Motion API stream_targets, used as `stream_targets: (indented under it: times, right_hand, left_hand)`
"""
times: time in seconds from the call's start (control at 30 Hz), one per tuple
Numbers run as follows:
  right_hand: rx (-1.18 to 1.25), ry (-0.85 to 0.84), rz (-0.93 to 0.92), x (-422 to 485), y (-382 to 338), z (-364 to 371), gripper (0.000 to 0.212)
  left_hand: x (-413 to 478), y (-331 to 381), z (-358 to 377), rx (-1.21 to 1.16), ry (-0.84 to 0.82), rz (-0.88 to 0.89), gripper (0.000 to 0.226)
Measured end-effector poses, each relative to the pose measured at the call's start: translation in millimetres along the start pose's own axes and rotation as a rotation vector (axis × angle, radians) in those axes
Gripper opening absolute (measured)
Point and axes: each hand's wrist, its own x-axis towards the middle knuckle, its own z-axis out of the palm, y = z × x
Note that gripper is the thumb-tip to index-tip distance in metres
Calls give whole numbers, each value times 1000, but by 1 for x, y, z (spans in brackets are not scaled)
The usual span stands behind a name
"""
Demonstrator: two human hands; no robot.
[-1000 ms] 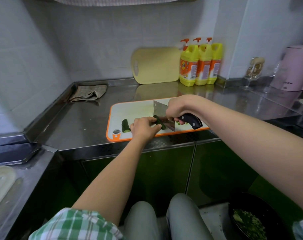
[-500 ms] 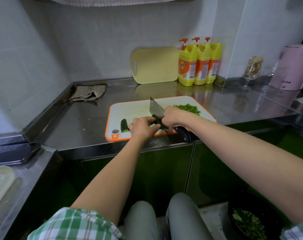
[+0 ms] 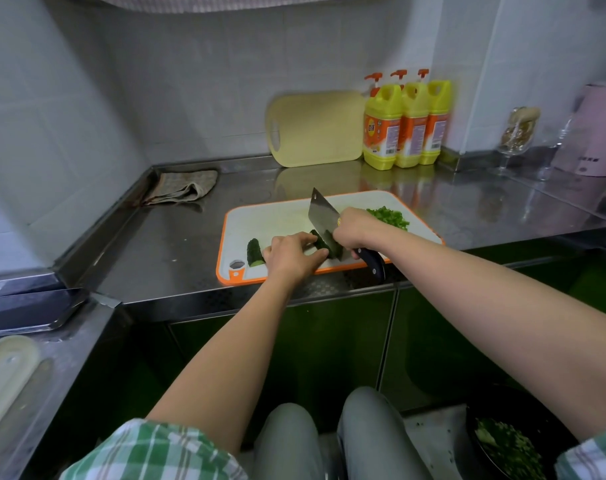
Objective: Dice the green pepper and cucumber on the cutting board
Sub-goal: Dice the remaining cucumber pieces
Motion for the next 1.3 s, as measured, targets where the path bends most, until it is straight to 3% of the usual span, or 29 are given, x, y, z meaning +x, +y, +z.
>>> stream_targets:
  times: [0.2,0.7,0.9,1.3]
  right_hand:
    - [-14,-15,-8,-2,12,-17,12]
    - [-52,-120,-35,-13,11,-25,26]
    - [-119,-136,-35,-16,11,-29,18]
    - [1,-143,-40,-17,15,-37,11]
  left_hand:
    - [-2,3,-1,16,-39,-9,43]
    - [-1,8,5,30,1,-51,48]
    - [-1,10,5,54,-4,-47,46]
    - [-1,13,5,68,-18,-59,46]
